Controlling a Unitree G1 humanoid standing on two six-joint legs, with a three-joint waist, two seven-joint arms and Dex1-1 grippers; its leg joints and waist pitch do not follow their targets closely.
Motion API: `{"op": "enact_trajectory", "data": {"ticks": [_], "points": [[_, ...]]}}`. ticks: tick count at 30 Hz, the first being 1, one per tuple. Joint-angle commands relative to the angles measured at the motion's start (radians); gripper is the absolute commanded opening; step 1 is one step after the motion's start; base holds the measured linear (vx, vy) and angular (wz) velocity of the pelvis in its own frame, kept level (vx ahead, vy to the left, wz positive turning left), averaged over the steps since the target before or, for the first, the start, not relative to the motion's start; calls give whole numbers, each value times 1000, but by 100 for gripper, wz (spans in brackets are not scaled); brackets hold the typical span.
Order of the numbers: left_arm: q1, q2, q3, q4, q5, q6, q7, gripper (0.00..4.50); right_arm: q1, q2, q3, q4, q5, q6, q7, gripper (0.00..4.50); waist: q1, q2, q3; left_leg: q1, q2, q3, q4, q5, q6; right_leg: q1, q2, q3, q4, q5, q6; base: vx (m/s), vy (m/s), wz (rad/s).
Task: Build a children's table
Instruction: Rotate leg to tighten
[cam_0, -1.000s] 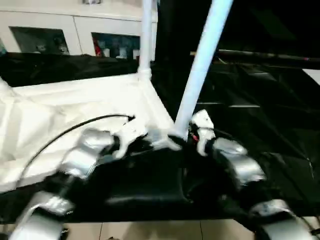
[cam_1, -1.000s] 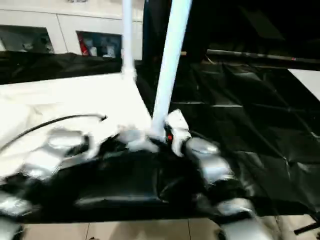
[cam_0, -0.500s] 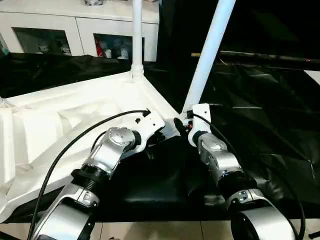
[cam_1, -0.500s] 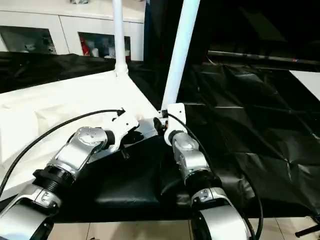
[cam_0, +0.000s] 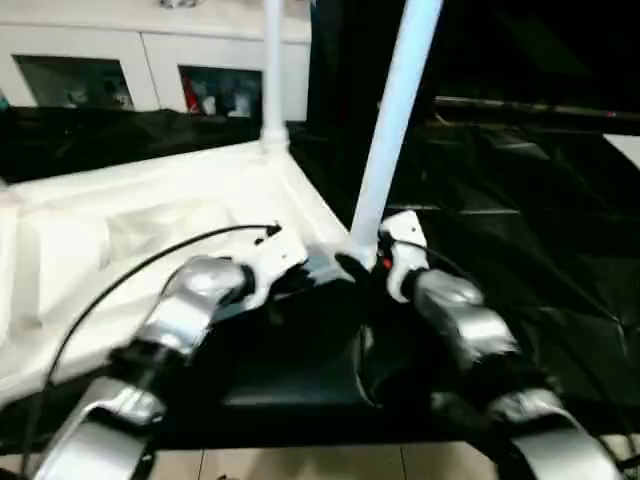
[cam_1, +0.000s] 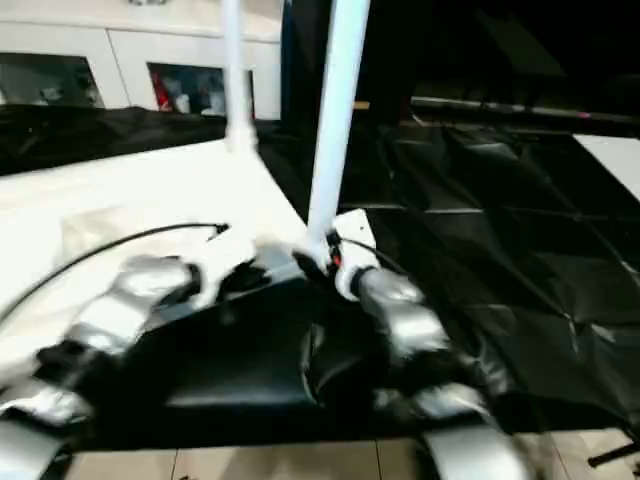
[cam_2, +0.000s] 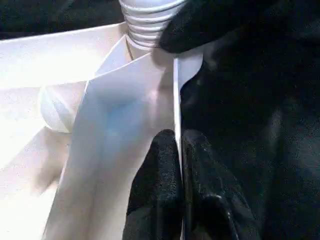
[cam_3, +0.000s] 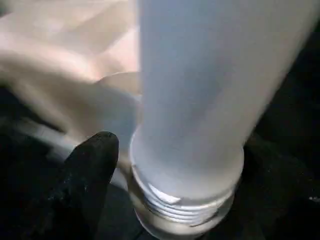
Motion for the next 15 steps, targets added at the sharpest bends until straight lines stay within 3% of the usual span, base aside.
{"op": "enact_trajectory", "data": {"ticks": [1,3,7,14,15], "points": [[37,19,-38,-28,-27,-18,-94,0,18,-46,39,-59,-8,11,108,391,4,7,-60,-10,29,-2,-58,-88,60,60,-74,65,-70,-126,-158,0,0,0],[58,53,-52,-85,-52,-11,-166,0,34,-82,54,-103,-7,23,159,391,3,1,-60,-12,29,-2,-57,-70,68,64,-73,65,-64,-71,-179,0,0,0],[87,82,-54,-177,-113,38,-252,0,41,-113,57,-147,10,50,213,391,0,3,-60,-10,30,-1,-57,-76,71,63,-73,64,-63,-70,-206,0,0,0],[89,86,-45,-189,-114,35,-255,0,56,-130,78,-184,26,75,267,391,1,-1,-58,-10,28,-2,-57,-93,54,63,-72,65,-70,-135,-181,0,0,0],[90,88,-45,-193,-116,38,-257,0,57,-126,77,-186,27,80,271,361,2,-1,-58,-10,28,-1,-57,-91,53,62,-72,65,-71,-135,-180,0,0,0]]}}
